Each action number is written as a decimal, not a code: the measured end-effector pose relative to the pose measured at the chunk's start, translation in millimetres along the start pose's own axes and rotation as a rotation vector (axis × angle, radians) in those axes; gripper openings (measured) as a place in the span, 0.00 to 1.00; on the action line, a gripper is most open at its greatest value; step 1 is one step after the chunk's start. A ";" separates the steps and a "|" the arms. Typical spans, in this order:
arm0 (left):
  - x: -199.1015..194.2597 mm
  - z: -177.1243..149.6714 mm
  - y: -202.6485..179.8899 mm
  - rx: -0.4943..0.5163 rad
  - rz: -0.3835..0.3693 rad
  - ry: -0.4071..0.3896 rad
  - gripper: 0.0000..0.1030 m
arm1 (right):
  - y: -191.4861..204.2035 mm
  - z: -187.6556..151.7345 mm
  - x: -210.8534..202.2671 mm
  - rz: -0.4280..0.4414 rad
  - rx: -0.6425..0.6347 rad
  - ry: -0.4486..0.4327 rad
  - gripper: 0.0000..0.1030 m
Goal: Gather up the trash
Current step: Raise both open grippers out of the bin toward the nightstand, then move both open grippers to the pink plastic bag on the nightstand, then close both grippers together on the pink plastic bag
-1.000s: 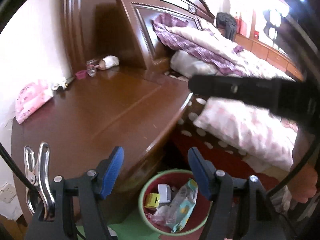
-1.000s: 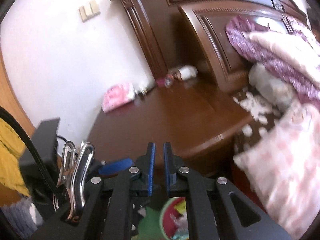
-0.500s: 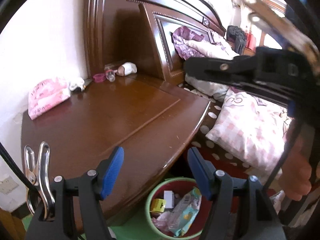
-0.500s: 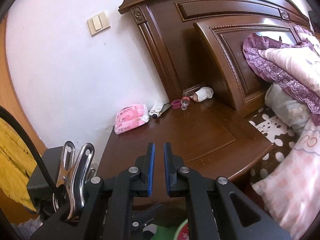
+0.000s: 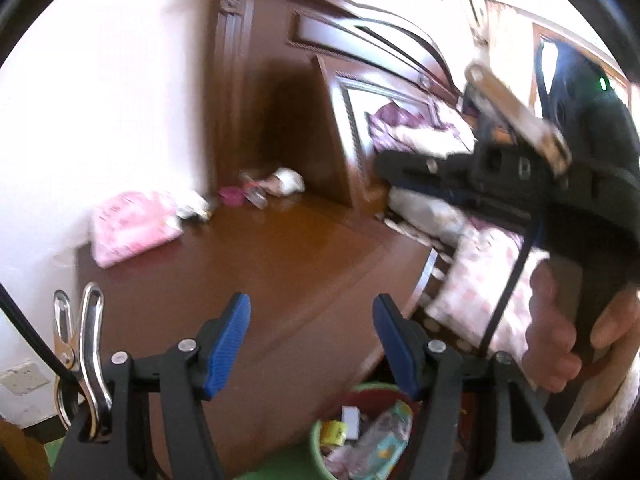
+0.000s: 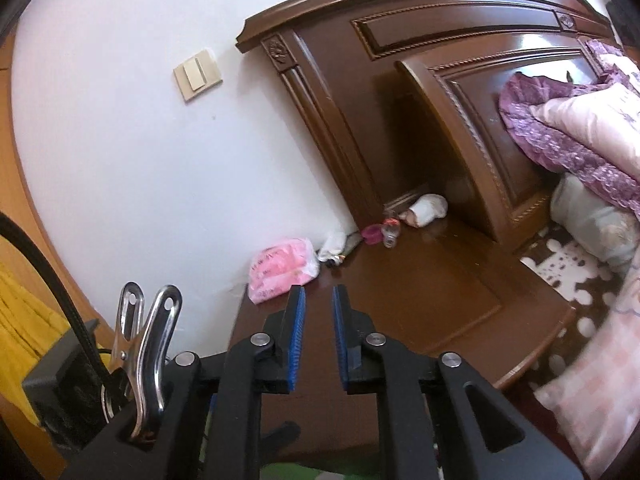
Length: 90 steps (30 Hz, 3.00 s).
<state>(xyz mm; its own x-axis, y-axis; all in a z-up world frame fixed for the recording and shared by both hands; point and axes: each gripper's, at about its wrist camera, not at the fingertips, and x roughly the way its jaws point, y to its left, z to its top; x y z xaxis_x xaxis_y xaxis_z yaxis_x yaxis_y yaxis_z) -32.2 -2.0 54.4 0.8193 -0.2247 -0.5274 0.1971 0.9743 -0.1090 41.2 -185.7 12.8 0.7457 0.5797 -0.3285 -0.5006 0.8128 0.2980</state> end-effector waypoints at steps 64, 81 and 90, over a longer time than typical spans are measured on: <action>145.4 46.3 275.6 -0.409 0.262 0.147 0.68 | 28.7 -2.1 298.6 -0.055 0.111 0.300 0.51; 92.6 34.1 273.3 -0.453 0.184 0.041 0.09 | 19.3 -13.6 307.3 0.056 0.196 0.283 0.04; 28.4 33.2 242.9 -0.429 0.236 -0.100 0.11 | 47.8 -22.0 278.5 0.080 0.075 0.273 0.04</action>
<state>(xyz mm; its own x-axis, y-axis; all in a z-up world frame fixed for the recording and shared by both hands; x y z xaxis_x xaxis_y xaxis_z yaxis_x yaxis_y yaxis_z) 56.8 227.8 41.0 0.8668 0.0229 -0.4982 -0.2218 0.9124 -0.3439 215.3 15.8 -84.3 0.5545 0.6438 -0.5273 -0.5111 0.7635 0.3948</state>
